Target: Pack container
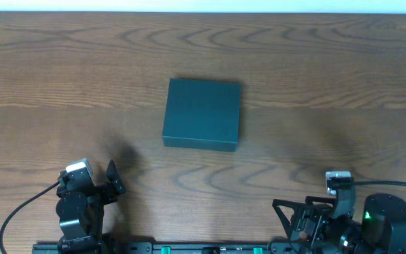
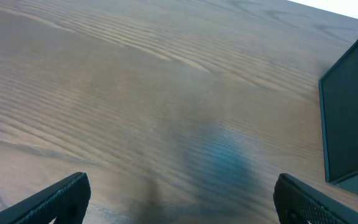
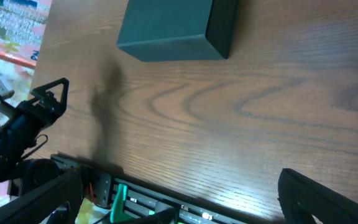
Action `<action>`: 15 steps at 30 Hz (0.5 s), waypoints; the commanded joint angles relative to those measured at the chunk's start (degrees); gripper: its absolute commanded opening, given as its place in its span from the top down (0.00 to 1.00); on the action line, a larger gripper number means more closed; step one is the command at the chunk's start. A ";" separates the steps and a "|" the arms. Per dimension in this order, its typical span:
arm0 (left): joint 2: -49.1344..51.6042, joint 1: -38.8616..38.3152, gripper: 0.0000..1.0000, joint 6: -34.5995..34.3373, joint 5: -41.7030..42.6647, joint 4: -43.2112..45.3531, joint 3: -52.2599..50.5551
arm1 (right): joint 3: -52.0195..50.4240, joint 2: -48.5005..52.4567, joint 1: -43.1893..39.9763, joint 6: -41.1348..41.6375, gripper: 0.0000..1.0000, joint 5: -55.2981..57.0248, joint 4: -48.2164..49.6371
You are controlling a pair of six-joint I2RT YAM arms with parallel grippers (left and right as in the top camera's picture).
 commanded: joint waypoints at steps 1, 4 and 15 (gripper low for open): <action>-0.44 0.31 0.05 1.01 -0.17 0.20 -0.76 | -0.09 -0.24 0.48 0.81 0.01 -0.61 0.00; -0.44 0.31 0.05 1.01 -0.15 0.20 -0.76 | -0.09 -0.24 0.48 0.81 0.01 -0.61 0.00; -0.44 0.31 0.05 1.01 -0.15 0.20 -0.76 | -3.28 -5.05 0.72 -4.50 0.01 17.90 9.55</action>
